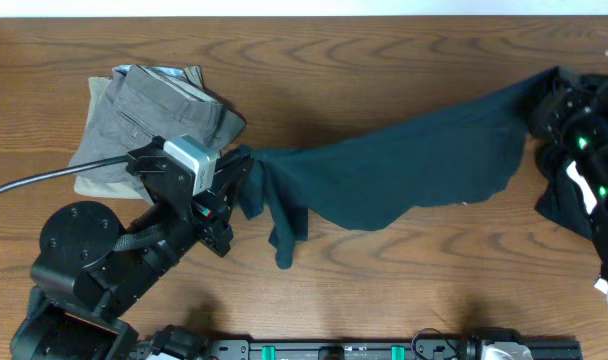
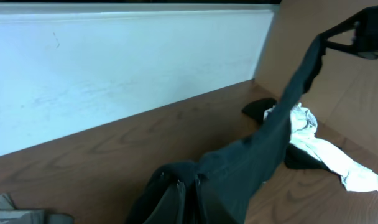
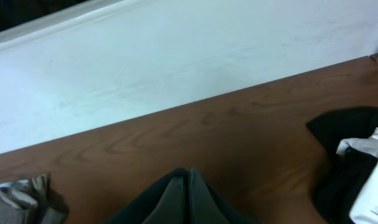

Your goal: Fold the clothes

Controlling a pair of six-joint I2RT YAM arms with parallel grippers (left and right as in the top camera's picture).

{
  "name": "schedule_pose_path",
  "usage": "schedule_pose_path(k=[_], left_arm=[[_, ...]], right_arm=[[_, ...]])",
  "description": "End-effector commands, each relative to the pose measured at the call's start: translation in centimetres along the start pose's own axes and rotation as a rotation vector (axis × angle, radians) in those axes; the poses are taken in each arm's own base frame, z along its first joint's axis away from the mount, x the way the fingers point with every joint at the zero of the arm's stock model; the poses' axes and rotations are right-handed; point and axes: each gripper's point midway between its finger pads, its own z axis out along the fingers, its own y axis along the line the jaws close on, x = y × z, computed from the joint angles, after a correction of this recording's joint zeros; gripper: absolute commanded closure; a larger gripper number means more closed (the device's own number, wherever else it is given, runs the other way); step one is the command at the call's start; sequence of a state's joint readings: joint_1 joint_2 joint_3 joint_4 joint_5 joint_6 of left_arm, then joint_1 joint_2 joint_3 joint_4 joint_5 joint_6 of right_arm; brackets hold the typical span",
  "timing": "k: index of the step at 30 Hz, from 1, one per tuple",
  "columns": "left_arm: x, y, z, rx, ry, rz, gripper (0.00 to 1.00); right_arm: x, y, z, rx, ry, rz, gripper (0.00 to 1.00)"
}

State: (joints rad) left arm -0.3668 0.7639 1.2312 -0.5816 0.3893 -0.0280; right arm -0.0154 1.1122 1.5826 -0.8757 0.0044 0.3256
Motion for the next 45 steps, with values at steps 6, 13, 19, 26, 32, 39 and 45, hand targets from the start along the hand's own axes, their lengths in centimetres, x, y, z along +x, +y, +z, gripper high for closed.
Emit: schedule_pose_path(k=[6,13,19,26,32,39,45], left_arm=[[2.2,1.4,2.0,-0.037,0.125,-0.033,0.93],[9.6,5.9,7.8,-0.164,0.443,-0.118,0.94],[17.9,8.4,13.4,-0.175,0.723,-0.201,0.94],[24.9,9.9,17.5,-0.155,0.891,-0.267,0.94],[26.0,9.4,18.6,-0.105,0.901,-0.295,0.93],[25.8,8.5,18.8,-0.053,0.892,-0.318,0.72],[25.8,8.4,18.8,-0.071,0.892,-0.372,0.44]], right_arm=[[-1.2,-0.5,0.1,0.030,-0.036,-0.012,0.99],[-0.4,-0.9,2.5,0.049,0.014,-0.012,0.99],[1.4,-1.2,5.6,0.062,0.103,-0.034,0.99],[3.4,-1.6,8.8,0.073,0.191,-0.054,0.99],[3.6,-1.7,9.9,0.076,0.201,-0.054,0.99],[3.0,-1.3,10.1,0.059,0.175,-0.053,0.99],[2.7,-1.0,10.2,0.042,0.164,-0.052,0.99]])
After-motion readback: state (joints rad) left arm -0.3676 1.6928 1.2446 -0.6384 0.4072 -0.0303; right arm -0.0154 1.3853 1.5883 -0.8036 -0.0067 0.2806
